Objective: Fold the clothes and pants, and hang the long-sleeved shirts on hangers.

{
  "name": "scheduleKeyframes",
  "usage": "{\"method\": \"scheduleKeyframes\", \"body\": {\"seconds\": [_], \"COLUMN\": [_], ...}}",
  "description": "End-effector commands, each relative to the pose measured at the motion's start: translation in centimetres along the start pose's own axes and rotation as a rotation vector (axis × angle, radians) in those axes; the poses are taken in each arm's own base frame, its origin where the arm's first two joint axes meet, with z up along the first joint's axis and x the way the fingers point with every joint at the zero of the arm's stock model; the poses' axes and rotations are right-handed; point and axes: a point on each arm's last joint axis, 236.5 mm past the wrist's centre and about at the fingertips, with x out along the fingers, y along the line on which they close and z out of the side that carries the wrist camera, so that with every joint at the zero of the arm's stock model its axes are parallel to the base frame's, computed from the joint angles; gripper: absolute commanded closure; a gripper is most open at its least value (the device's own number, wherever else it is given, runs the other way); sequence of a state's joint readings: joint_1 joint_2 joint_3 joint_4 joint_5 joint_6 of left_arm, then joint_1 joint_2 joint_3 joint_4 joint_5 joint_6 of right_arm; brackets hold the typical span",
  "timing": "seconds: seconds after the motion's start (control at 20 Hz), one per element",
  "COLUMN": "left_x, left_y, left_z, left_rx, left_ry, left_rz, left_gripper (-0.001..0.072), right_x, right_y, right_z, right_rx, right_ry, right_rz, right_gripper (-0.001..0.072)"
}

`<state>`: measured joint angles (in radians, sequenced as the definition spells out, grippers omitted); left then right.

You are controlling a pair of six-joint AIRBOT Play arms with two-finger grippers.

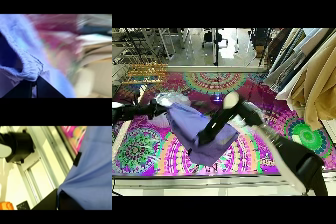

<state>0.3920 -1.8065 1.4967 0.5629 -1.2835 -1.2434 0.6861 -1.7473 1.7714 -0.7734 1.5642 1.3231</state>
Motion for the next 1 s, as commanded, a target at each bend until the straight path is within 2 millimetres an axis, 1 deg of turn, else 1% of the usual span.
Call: {"method": "scheduleKeyframes", "body": {"seconds": [0.0, 0.05, 0.1, 0.15, 0.2, 0.3, 0.35, 0.4, 0.45, 0.5, 0.55, 0.6, 0.65, 0.7, 0.75, 0.8, 0.85, 0.95], "left_x": [-0.6, -0.6, -0.6, -0.8, -1.3, -2.5, -3.1, -4.0, -4.7, -5.5, -5.9, -6.3, -6.4, -6.4, -6.2, -5.9, -5.5, -4.4], "left_y": [6.2, 6.5, 6.5, 6.5, 6.5, 6.5, 6.2, 5.9, 5.5, 4.8, 3.8, 2.6, 1.2, -0.3, -1.6, -2.8, -3.6, -4.8], "left_z": [-2.6, -2.7, -2.6, -2.4, -2.1, -1.5, -1.3, -1.0, -0.7, -0.4, -0.3, -0.2, -0.3, -0.5, -0.9, -1.3, -1.7, -2.5], "left_rx": [0.03, 0.031, 0.031, 0.028, 0.027, 0.027, 0.027, 0.034, 0.041, 0.062, 0.101, 0.131, 0.161, 0.198, 0.236, 0.276, 0.306, 0.333], "left_ry": [0.124, 0.127, 0.123, 0.115, 0.104, 0.076, 0.061, 0.042, 0.023, 0.004, -0.009, -0.021, -0.026, -0.026, -0.016, -0.003, 0.01, 0.037], "left_rz": [0.211, 0.22, 0.219, 0.215, 0.217, 0.218, 0.216, 0.218, 0.22, 0.218, 0.205, 0.185, 0.157, 0.122, 0.093, 0.067, 0.049, 0.026], "left_gripper": [0.0651, 0.0481, 0.0271, 0.0222, 0.0221, 0.0222, 0.0221, 0.0221, 0.0222, 0.0221, 0.0222, 0.0222, 0.0223, 0.0223, 0.0223, 0.0223, 0.0223, 0.0223], "right_x": [8.8, 9.5, 9.2, 7.9, 6.0, 0.2, -2.8, -5.7, -7.8, -8.8, -8.9, -8.1, -6.6, -5.2, -3.6, -2.1, -1.2, -0.1], "right_y": [0.3, -0.8, -1.9, -2.7, -3.5, -6.4, -8.2, -10.1, -11.9, -13.4, -14.5, -15.2, -15.5, -15.8, -16.1, -16.4, -16.6, -16.9], "right_z": [-2.6, -2.9, -3.2, -3.1, -2.9, -2.2, -2.1, -2.5, -3.5, -4.8, -6.5, -8.0, -9.3, -10.3, -11.1, -11.6, -11.6, -10.9], "right_rx": [-0.018, 0.003, -0.001, 0.006, 0.022, 0.117, 0.185, 0.268, 0.361, 0.446, 0.536, 0.607, 0.686, 0.765, 0.839, 0.888, 0.899, 0.878], "right_ry": [0.087, 0.09, 0.101, 0.092, 0.068, -0.037, -0.111, -0.196, -0.276, -0.343, -0.406, -0.458, -0.52, -0.579, -0.633, -0.673, -0.711, -0.748], "right_rz": [-0.102, -0.149, -0.191, -0.216, -0.231, -0.302, -0.34, -0.361, -0.376, -0.375, -0.358, -0.326, -0.273, -0.219, -0.166, -0.115, -0.085, -0.061], "right_gripper": [0.066, 0.0478, 0.0354, 0.0349, 0.0348, 0.0339, 0.029, 0.0283, 0.0263, 0.0233, 0.0191, 0.0188, 0.0171, 0.0112, 0.0068, 0.006, 0.006, 0.006]}}
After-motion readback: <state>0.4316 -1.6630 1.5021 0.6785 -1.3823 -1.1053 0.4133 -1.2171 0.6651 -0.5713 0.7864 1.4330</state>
